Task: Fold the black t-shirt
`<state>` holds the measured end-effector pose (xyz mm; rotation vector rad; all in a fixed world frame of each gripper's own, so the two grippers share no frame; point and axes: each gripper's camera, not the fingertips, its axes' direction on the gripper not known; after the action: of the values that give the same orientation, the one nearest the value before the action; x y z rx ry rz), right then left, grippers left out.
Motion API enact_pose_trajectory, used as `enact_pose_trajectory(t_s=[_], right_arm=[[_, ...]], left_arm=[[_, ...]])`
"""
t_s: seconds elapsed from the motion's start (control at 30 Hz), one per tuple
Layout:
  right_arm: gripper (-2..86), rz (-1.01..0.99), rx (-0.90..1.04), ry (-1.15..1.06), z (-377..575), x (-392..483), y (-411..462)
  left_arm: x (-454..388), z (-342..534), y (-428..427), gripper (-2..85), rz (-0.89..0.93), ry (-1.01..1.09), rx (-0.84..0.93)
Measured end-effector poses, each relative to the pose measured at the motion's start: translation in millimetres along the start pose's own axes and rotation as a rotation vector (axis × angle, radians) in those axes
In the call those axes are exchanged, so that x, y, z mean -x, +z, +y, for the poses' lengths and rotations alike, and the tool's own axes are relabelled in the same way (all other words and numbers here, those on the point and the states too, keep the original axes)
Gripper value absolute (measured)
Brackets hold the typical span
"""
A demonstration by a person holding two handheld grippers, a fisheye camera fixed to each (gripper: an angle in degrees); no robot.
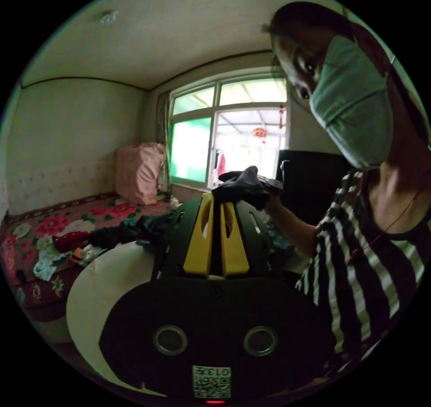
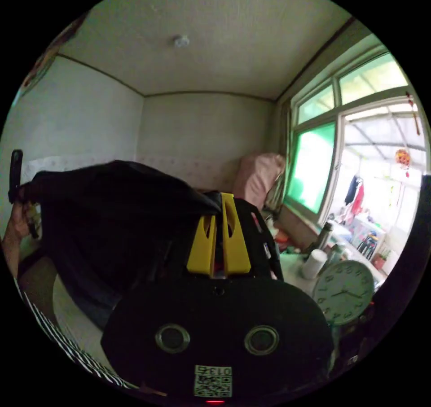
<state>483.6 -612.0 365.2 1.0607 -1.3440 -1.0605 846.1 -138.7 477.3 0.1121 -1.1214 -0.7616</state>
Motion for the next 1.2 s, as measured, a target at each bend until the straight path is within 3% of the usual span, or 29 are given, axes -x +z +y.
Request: enact_pose_trajectory(t_s=[0.13, 0.27, 0.4, 0.47, 0.63, 0.73, 0.87, 1.03, 1.1, 1.2], right_arm=[[3.7, 0.036, -0.133, -0.105, -60.8, 15.4, -9.4], [3.8, -0.109, -0.096, -0.164, -94.5, 50.5, 46.6], [4.1, -0.341, 0.128, -0.280, -87.0, 134.4, 165.7], [4.4, -0.441, 0.256, -0.352, -61.6, 181.1, 220.9], [8.6, -0.617, 0.784, -0.506, 57.1, 288.0, 348.4], [8.3, -0.653, 0.831, -0.462, 99.5, 289.1, 352.6], [8.7, -0.624, 0.814, -0.426, 144.3, 258.1, 327.8], [8.7, -0.424, 1.033, -0.324, 237.6, 181.5, 300.5], [8.7, -0.365, 1.105, -0.218, 263.3, 156.2, 300.8], [9.4, -0.342, 1.170, -0.137, 291.7, 140.7, 311.3]], left_arm=[[15.6, -6.7, -19.9, 0.1, 0.095, -0.033, -0.086], [55.4, 14.0, -39.8, 0.2, -0.011, -0.186, -0.115], [116.7, 61.6, -52.4, 0.2, -0.150, -0.425, -0.051], [166.6, 109.6, -58.6, 0.4, -0.309, -0.611, 0.044], [253.6, 233.5, -66.8, 1.1, -0.495, -1.030, 0.168], [275.6, 288.2, -73.0, 2.9, -0.564, -1.183, 0.177], [282.7, 303.1, -69.0, 6.8, -0.672, -1.131, 0.278], [280.0, 287.5, -74.2, 8.1, -0.922, -1.049, 0.227], [291.3, 271.1, -43.6, 8.7, -0.904, -0.914, 0.398], [316.2, 252.8, 37.2, 9.6, -0.713, -0.720, 0.616]])
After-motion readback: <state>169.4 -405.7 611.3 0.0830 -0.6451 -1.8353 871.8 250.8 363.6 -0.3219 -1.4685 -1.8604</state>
